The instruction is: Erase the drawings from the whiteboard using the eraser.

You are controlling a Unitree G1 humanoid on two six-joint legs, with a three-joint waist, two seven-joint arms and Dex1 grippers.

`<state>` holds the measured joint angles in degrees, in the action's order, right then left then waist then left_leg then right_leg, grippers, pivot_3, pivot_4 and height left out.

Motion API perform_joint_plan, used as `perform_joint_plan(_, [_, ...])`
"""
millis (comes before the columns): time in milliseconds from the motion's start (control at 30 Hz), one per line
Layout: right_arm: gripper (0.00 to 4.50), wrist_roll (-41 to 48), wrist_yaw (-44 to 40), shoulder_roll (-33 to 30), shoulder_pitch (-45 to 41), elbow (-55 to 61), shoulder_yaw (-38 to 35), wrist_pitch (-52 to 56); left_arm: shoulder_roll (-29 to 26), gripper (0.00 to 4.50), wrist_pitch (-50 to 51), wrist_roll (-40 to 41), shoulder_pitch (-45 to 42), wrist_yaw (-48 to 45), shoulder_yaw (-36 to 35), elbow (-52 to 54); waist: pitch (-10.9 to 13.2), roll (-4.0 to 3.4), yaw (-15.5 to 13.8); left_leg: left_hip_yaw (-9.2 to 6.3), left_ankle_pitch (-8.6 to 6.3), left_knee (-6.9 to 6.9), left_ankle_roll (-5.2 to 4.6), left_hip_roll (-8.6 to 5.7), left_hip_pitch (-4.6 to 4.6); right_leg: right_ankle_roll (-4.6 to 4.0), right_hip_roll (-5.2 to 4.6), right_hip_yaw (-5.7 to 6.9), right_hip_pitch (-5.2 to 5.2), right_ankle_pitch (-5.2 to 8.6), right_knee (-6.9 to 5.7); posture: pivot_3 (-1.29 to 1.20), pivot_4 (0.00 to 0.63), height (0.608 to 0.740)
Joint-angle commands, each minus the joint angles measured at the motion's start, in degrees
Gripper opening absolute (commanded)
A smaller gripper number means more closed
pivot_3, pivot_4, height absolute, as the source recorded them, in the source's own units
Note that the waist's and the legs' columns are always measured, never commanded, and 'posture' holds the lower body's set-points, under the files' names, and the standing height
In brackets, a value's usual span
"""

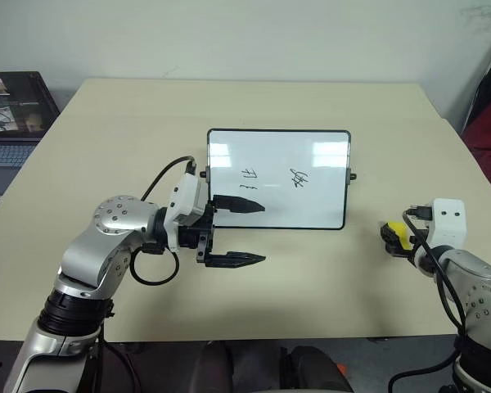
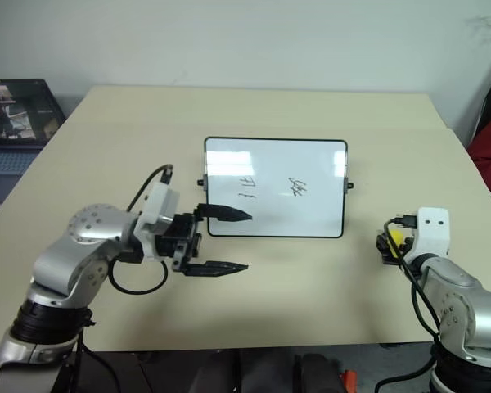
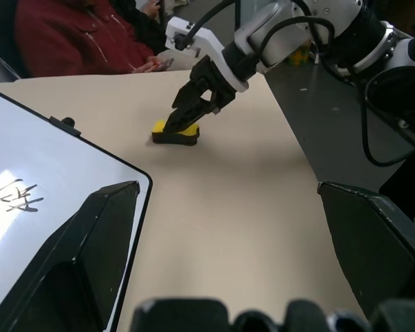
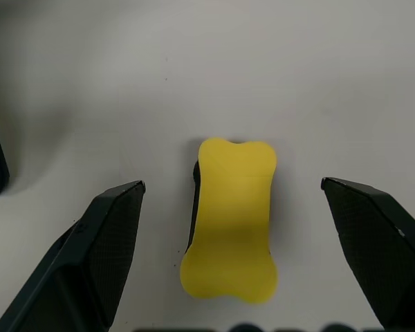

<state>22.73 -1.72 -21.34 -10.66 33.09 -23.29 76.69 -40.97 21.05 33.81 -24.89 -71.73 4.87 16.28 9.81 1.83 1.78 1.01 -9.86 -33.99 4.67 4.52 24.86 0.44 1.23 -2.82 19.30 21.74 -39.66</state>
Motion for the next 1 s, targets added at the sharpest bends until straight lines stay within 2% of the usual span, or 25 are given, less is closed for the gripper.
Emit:
perform_joint_plan(33, [4.48,-0.97,-0.88,-1.12,-1.34,-0.67,0.05,-2.14,0.4,4.5,-0.1,0.07,-0.68,0.4,-0.12,2.48,0.0,0.0,-0.01,0.0,0.0,0.0,0.0,0.0,0.0,0.0,0.0,0.0,0.0,0.0,0.0,0.0,0.15,0.74])
perform_joint_plan(500, [4.48,-3.04,-2.26,-0.53,-1.36,-4.66,1.41,-5.64,0.67,4.5,0.61,0.19,-1.26,1.28,-0.24,2.18,0.0,0.0,-0.01,0.0,0.0,-0.05,0.0,0.0,-0.01,-0.01,0.01,-0.01,0.0,-0.01,-0.09,0.0,0.15,0.74])
perform_joint_plan(633, [3.56,-3.7,-2.79,-0.66,-1.14,-5.98,2.52,-6.95,0.69,4.5,0.87,0.17,-1.68,1.3,-0.39,1.96,0.0,0.0,-0.01,0.0,0.0,-0.08,0.0,0.0,-0.02,-0.01,0.01,-0.01,0.0,0.0,-0.13,0.0,0.15,0.74])
perform_joint_plan(800, [1.68,-4.27,-3.06,-0.39,-1.67,-7.53,2.85,-8.0,0.65,4.5,1.03,0.27,-1.35,1.54,-0.51,2.28,0.0,0.0,-0.01,0.01,0.01,-0.08,0.0,0.0,-0.03,-0.01,0.01,-0.02,0.0,0.0,-0.15,0.0,0.15,0.74])
perform_joint_plan(867, [1.08,-4.32,-3.0,-0.19,-1.91,-8.04,2.96,-8.32,0.65,4.5,1.08,0.24,-1.18,1.67,-0.47,2.42,0.0,0.0,0.01,0.01,0.01,-0.09,0.0,0.0,-0.03,-0.01,0.01,-0.03,0.0,-0.01,-0.17,0.0,0.15,0.74])
perform_joint_plan(1000, [1.04,-4.27,-2.91,0.08,-2.22,-8.51,2.98,-8.62,0.8,4.5,1.19,0.17,-0.86,2.04,-0.41,2.46,0.0,0.0,0.01,0.0,0.01,-0.13,-0.01,0.0,-0.05,-0.01,0.01,-0.02,0.0,0.0,-0.22,0.0,0.15,0.74])
